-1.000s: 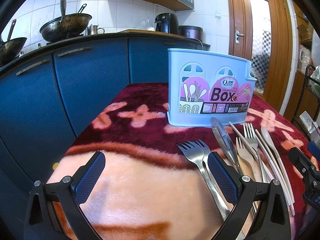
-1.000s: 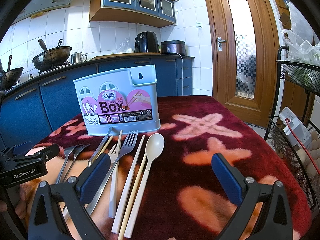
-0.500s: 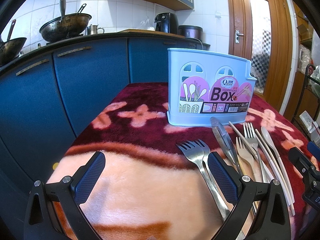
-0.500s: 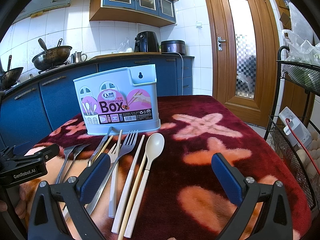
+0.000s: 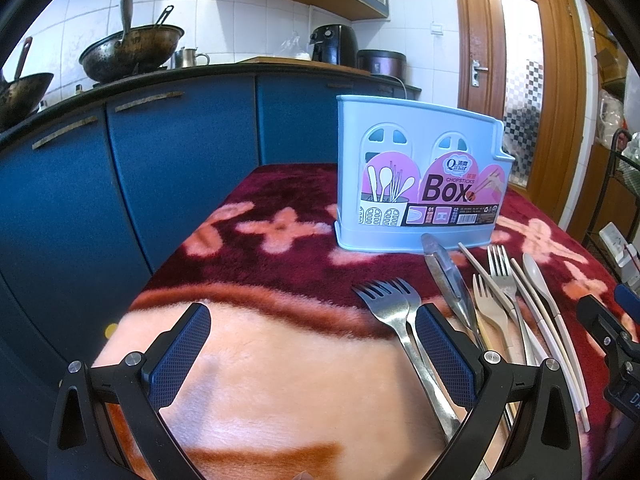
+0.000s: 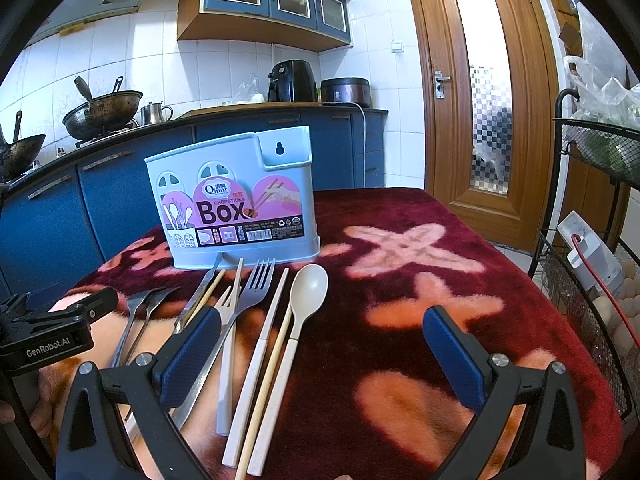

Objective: Organize utensils
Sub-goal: 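Lower the right gripper onto the white plastic spoon and close it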

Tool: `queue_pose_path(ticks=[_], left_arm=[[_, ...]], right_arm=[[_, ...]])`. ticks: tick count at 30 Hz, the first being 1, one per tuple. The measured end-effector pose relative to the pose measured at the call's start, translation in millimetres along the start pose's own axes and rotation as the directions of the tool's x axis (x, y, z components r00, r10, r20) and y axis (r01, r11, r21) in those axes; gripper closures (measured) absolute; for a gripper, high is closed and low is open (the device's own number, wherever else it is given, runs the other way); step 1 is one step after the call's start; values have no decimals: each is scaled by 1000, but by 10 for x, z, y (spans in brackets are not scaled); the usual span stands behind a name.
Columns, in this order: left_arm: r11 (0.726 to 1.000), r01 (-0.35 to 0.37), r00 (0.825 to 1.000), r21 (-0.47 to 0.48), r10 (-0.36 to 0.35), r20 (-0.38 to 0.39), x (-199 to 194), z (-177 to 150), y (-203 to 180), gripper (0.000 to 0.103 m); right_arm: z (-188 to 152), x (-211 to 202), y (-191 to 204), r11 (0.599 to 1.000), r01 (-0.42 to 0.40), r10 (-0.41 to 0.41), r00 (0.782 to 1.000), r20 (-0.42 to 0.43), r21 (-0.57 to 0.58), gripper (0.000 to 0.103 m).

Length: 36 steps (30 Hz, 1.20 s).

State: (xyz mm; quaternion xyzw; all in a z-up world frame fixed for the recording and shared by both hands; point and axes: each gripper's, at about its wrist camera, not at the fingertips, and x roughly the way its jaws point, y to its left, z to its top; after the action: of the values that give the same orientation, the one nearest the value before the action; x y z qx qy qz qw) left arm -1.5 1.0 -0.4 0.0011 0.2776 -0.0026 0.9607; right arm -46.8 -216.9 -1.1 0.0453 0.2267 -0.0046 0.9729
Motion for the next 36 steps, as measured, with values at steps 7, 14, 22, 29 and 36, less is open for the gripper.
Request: queue_pose_path(ticks=[7,14,22,29,36], left_arm=[[1000,-3,1000,13,3,5,-7,18,-19,1],[999,12,999,32,-10,-49,51,82,-41,1],[997,66,984,33,-60,-170,256,164,-62,2],[995,103,961,7,-98,-260,463,210,-90,19],[988,136,937,-69,-151,-316,573,254,-59,25]], right_arm=[[60,44,-72,1000,-22,23,998,-54,18,0],[174,144,-93,999,-45,44,988,-150,-1,0],[348,318,-148,998,-60,50,966,-253,-31,10],[378,583,-196,995,-102,91,931,-353,-14,30],[380,827,-209,988,-150,145,889,-434,24,47]])
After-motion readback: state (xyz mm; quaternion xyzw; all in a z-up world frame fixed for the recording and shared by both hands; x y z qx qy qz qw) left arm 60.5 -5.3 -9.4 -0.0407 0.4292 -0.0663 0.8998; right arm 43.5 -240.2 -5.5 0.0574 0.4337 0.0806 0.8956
